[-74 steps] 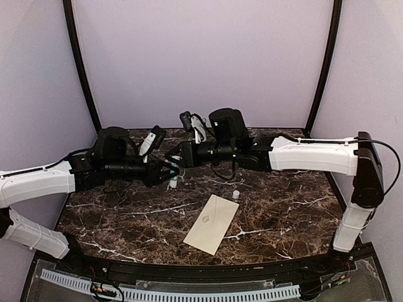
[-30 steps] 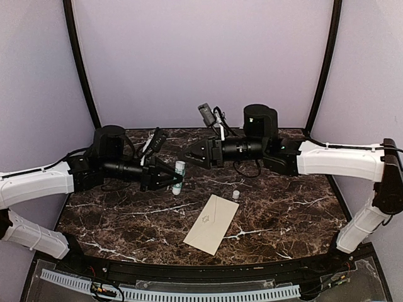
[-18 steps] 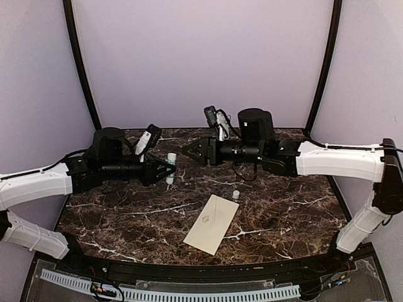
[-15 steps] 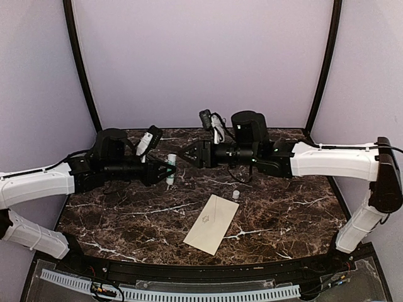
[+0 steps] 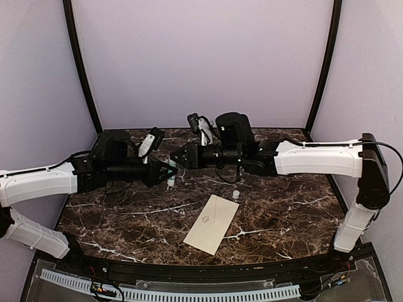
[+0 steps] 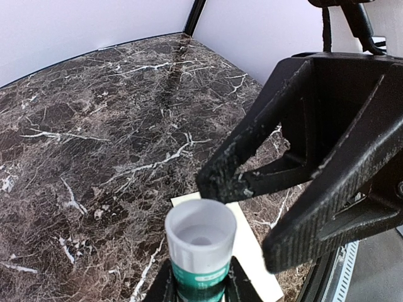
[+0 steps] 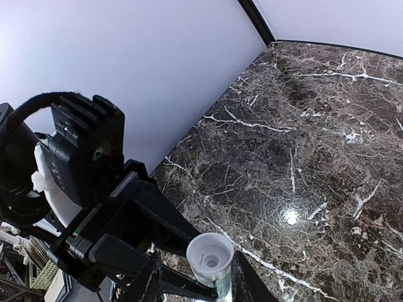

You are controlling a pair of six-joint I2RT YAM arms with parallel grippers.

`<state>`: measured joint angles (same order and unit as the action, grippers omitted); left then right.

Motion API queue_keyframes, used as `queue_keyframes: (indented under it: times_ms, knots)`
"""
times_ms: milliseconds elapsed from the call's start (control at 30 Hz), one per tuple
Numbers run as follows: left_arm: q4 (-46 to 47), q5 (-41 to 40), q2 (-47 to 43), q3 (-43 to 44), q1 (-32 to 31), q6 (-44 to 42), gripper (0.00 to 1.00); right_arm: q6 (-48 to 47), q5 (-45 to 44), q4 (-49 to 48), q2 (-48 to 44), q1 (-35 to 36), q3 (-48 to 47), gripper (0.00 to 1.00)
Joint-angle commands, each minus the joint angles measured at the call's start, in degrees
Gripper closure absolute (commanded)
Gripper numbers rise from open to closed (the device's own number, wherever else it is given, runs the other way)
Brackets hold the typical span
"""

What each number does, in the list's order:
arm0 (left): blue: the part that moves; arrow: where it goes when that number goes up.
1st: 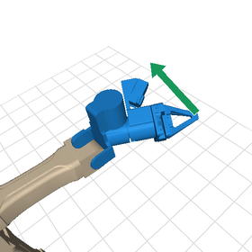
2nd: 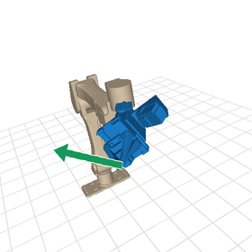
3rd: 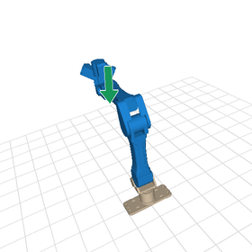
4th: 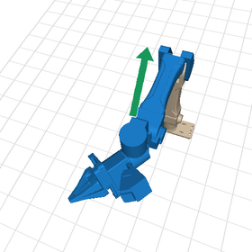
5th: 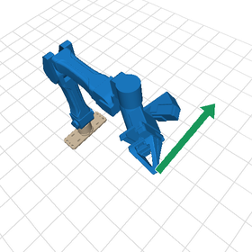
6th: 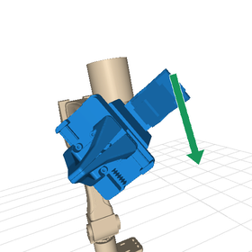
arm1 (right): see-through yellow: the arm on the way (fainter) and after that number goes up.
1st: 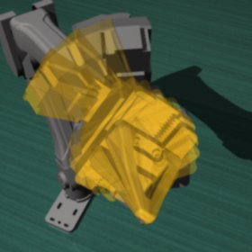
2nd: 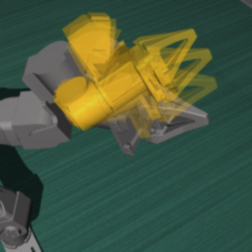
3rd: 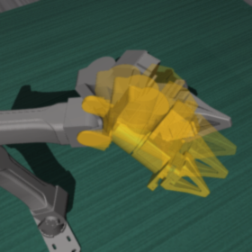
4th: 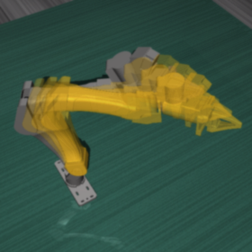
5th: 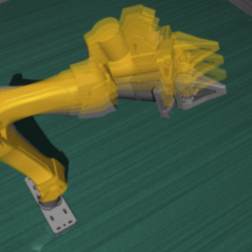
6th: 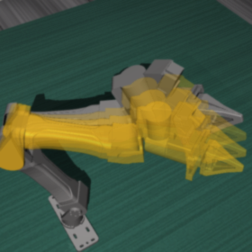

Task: Place the letter into the envelope and seal it
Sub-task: Screw the solid glue.

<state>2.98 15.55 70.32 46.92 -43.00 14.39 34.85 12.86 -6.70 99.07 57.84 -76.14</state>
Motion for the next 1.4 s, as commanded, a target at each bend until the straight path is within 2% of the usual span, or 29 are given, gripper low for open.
queue_keyframes:
  times_ms: [0,567,733,933,1033,1233,1367]
  knots:
    - [1.23,0.85,0.19,0.9,-0.15,0.57,1.0,0.22,1.26,-1.38,1.05,0.6,-2.5,0.66]
    - [0.98,3.65,2.04,0.55,-0.09,0.0,1.0,0.06,4.73,-2.71,4.14,1.01,-6.13,0.74]
    - [0.97,4.44,2.31,0.63,-0.14,-0.13,1.0,-0.11,4.8,-2.04,4.57,1.09,-6.49,0.79]
    - [1.18,7.94,1.33,1.05,-0.05,0.45,1.0,-1.68,6.08,-0.58,4.02,0.97,-5.95,0.8]
    - [2.43,14.89,-0.07,0.8,0.39,0.57,1.0,-3.44,9.95,-1.47,2.84,0.58,-4.93,0.81]
    - [3.68,32.36,-1.7,1.48,1.54,0.84,1.0,-7.69,23.08,-3.13,-1.37,-0.56,-2.67,0.81]
    - [3.87,42.01,-1.35,2.6,1.61,1.54,1.0,-6.05,33.65,-8.64,-3.91,-1.23,-0.01,0.82]
